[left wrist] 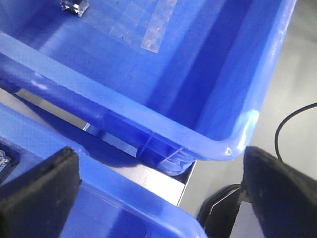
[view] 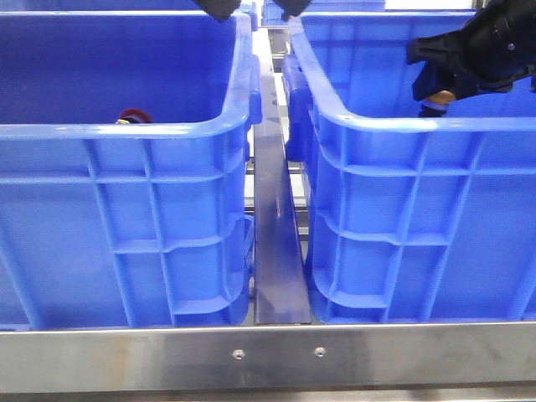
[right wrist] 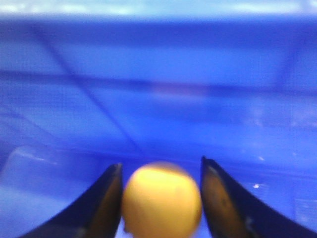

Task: Pick red and yellow buttons and place in box
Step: 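Lower the yellow button into the empty crate and open the right gripper, then lower the left gripper into the button crate and grasp a red-capped button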

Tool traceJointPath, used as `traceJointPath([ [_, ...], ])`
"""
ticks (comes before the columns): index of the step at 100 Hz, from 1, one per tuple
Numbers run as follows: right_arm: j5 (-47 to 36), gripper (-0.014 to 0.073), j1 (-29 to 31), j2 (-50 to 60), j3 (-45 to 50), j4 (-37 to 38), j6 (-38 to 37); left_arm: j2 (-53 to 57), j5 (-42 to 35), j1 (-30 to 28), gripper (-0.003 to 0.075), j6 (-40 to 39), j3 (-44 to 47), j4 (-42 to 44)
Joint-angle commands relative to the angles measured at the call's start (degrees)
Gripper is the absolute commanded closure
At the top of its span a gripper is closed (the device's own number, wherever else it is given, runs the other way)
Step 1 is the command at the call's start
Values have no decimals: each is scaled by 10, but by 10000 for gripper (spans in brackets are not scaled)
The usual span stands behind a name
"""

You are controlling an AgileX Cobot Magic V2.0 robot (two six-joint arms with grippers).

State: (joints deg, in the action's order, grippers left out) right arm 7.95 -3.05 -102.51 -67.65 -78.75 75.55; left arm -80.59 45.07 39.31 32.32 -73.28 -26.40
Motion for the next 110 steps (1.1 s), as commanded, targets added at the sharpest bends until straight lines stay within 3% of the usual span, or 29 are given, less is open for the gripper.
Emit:
traceJointPath([
  [1, -6, 154, 1, 27, -17, -7, 7, 19, -29, 3, 100, -1, -20, -17],
  [35, 2, 154, 1, 61, -9, -7, 7, 19, -31, -2, 100, -1, -20, -13],
  [67, 4, 157, 1, 188, 72, -7, 7, 19, -32, -54, 100, -10, -20, -21],
  [87, 8, 157, 1, 283, 121, -7, 7, 19, -60, -120, 100, -134, -20, 7],
  [110, 13, 157, 1, 335, 127, -7, 7, 10, -74, -158, 100, -351, -20, 192],
])
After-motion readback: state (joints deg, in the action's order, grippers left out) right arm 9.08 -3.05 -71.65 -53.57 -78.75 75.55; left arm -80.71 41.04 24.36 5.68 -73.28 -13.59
